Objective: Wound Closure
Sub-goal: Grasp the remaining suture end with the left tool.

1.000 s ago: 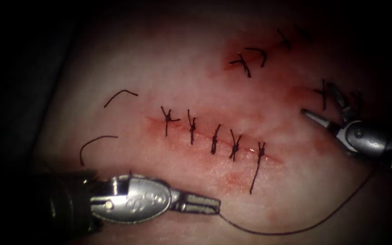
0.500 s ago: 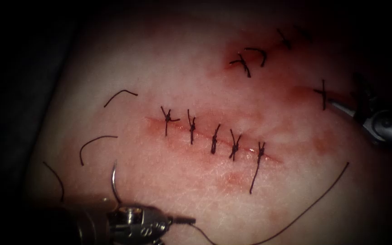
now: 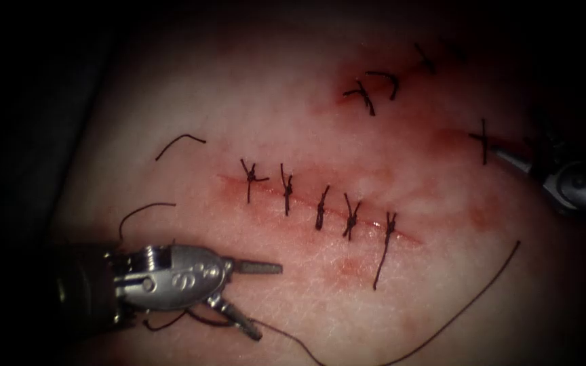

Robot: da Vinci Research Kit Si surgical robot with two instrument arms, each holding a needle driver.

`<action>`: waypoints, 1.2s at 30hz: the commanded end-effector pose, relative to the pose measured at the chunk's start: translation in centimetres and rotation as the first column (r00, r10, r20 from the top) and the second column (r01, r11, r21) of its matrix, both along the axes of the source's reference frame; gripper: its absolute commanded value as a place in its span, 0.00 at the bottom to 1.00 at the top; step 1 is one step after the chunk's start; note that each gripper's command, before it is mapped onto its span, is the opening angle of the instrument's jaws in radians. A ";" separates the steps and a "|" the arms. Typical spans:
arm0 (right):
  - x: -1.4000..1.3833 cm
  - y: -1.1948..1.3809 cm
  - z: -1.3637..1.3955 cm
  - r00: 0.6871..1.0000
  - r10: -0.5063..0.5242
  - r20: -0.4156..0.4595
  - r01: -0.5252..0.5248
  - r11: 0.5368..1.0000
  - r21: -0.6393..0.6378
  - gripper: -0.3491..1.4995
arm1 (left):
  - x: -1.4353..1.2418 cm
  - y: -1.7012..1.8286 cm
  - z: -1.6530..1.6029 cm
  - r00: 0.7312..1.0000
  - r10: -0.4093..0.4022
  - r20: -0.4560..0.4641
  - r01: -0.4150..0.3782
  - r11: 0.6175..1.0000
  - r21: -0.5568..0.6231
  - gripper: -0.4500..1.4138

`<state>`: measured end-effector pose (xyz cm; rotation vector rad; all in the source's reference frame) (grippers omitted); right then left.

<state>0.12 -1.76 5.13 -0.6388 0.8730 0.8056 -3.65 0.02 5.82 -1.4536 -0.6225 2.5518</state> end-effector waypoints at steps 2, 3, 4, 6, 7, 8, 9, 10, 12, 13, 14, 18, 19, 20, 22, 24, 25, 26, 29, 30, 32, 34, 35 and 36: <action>0.19 -0.18 0.10 1.000 0.009 0.002 -0.009 1.000 -0.012 0.80 | -0.40 -0.16 0.21 1.000 -0.008 0.019 0.010 0.995 -0.099 0.45; 0.22 -0.21 0.10 1.000 0.011 0.004 -0.011 1.000 -0.015 0.82 | -0.48 -0.23 0.26 0.999 -0.001 0.032 0.005 0.995 -0.104 0.48; 0.24 -0.24 0.10 1.000 0.013 0.005 -0.013 1.000 -0.018 0.83 | -0.53 -0.27 0.29 0.999 0.002 0.043 0.002 0.995 -0.103 0.47; 0.31 -0.35 0.10 1.000 0.020 0.007 -0.020 0.999 -0.030 0.83 | -0.65 -0.30 0.39 0.996 0.022 0.088 -0.013 0.995 -0.102 0.41; 0.32 -0.38 0.09 1.000 0.015 0.006 -0.015 0.999 -0.032 0.83 | -0.68 -0.29 0.42 0.995 0.014 0.100 -0.003 0.995 -0.104 0.41; 0.34 -0.41 0.09 1.000 0.014 0.011 -0.014 0.999 -0.037 0.83 | -0.70 -0.28 0.46 0.994 0.002 0.109 0.010 0.994 -0.110 0.40; 0.37 -0.44 0.08 1.000 0.011 0.012 -0.010 0.999 -0.037 0.83 | -0.71 -0.27 0.50 0.993 -0.004 0.114 0.018 0.993 -0.114 0.37; 0.39 -0.47 0.07 1.000 0.008 0.012 -0.008 0.999 -0.037 0.83 | -0.72 -0.27 0.54 0.993 -0.008 0.118 0.022 0.993 -0.117 0.37; 0.43 -0.55 0.05 1.000 0.001 0.005 -0.001 0.999 -0.037 0.83 | -0.74 -0.25 0.67 0.992 -0.007 0.123 0.021 0.992 -0.120 0.33; 0.45 -0.58 0.04 1.000 0.001 0.007 0.000 0.999 -0.037 0.83 | -0.75 -0.25 0.71 0.992 -0.009 0.125 0.024 0.992 -0.123 0.32; 0.46 -0.61 0.03 1.000 0.000 0.000 0.000 0.999 -0.038 0.83 | -0.77 -0.24 0.76 0.992 -0.011 0.127 0.027 0.992 -0.126 0.32; 0.52 -0.79 0.04 1.000 -0.014 -0.004 0.014 0.999 -0.032 0.82 | -0.88 -0.29 0.93 0.991 -0.016 0.130 0.034 0.990 -0.140 0.32; 0.52 -0.83 0.06 1.000 -0.018 -0.005 0.018 1.000 -0.025 0.82 | -0.89 -0.30 0.96 0.992 -0.011 0.126 0.029 0.990 -0.141 0.32; 0.52 -0.86 0.08 1.000 -0.019 -0.005 0.019 0.999 -0.028 0.82 | -0.90 -0.32 0.98 0.992 -0.006 0.123 0.024 0.990 -0.142 0.32; 0.51 -0.86 0.09 1.000 -0.019 -0.005 0.019 0.999 -0.029 0.82 | -0.90 -0.32 0.98 0.993 -0.002 0.119 0.019 0.990 -0.141 0.32; 0.51 -0.86 0.10 1.000 -0.019 -0.004 0.019 0.999 -0.030 0.81 | -0.90 -0.33 0.98 0.993 -0.002 0.119 0.019 0.990 -0.142 0.28; 0.52 -0.87 0.10 1.000 -0.018 -0.004 0.018 0.999 -0.030 0.81 | -0.89 -0.32 0.98 0.993 -0.001 0.120 0.018 0.990 -0.141 0.03; 0.52 -0.87 0.10 1.000 -0.018 -0.004 0.018 0.999 -0.031 0.80 | -0.89 -0.32 0.97 0.992 0.004 0.124 0.014 0.989 -0.145 0.00; 0.53 -0.92 0.10 1.000 -0.021 -0.002 0.021 0.999 -0.031 0.76 | -0.86 -0.31 0.97 0.993 0.009 0.121 0.002 0.995 -0.095 0.00; 0.54 -0.94 0.11 1.000 -0.027 -0.004 0.027 0.999 -0.032 0.75 | -0.85 -0.29 0.98 0.992 0.013 0.128 -0.003 0.997 -0.078 0.00; 0.56 -1.00 0.11 0.997 -0.047 -0.064 0.045 0.998 -0.032 0.76 | -0.83 -0.24 0.98 0.989 0.013 0.144 -0.005 0.999 -0.053 0.00; 0.66 -1.13 0.15 0.989 -0.119 -0.091 0.117 0.993 -0.024 0.82 | -0.82 -0.17 0.98 0.989 0.008 0.145 -0.002 0.999 -0.041 0.00; 0.70 -1.17 0.16 0.984 -0.148 -0.100 0.147 0.989 -0.016 0.84 | -0.81 -0.15 0.98 0.989 0.006 0.145 0.000 0.999 -0.040 0.00; 0.79 -1.25 0.20 0.975 -0.196 -0.105 0.198 0.980 0.005 0.86 | -0.81 -0.09 0.95 0.989 0.004 0.145 0.001 0.999 -0.036 0.00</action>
